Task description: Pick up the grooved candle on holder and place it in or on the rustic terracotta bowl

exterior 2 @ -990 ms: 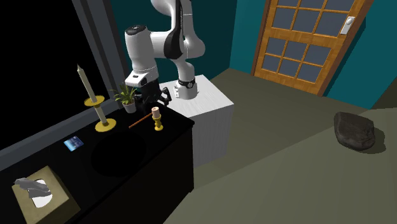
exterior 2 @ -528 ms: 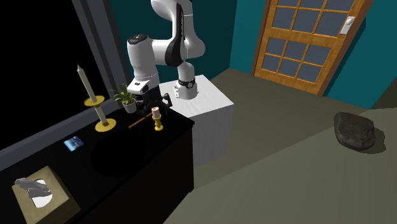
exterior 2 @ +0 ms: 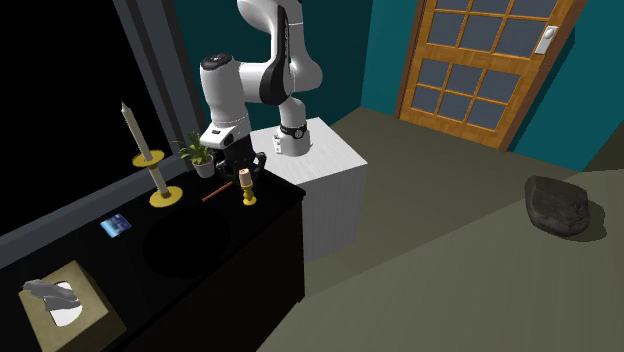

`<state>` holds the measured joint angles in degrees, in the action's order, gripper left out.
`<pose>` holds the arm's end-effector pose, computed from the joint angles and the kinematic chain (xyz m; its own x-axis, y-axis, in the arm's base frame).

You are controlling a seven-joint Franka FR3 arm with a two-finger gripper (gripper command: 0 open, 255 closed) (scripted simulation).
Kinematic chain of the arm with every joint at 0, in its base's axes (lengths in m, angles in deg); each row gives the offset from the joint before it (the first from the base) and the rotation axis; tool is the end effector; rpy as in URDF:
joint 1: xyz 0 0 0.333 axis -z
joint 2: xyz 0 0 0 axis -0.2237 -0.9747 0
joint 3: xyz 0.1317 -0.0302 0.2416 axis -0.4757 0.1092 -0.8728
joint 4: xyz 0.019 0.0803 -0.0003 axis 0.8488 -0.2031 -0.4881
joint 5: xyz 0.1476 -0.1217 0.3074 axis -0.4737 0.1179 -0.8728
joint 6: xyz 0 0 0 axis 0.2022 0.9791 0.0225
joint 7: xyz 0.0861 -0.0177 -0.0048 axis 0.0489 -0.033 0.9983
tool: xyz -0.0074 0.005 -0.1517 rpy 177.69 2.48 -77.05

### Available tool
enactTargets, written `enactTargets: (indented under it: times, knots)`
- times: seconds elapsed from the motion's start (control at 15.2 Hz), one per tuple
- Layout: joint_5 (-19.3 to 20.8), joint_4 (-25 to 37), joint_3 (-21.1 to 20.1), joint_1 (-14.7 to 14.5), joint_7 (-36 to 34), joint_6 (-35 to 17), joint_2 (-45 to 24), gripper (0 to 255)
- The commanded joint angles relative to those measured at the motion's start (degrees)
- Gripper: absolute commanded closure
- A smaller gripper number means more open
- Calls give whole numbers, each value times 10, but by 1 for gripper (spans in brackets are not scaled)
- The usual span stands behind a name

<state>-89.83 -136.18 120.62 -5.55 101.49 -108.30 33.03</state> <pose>0.3749 -0.2929 0.2885 0.9959 -0.0653 0.0622 -0.0636 -0.9975 -0.0292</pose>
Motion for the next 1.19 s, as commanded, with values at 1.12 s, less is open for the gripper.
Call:
enactTargets:
  times: [1.12]
  knots:
    - [33,36,-8,3,-28,79,50,255]
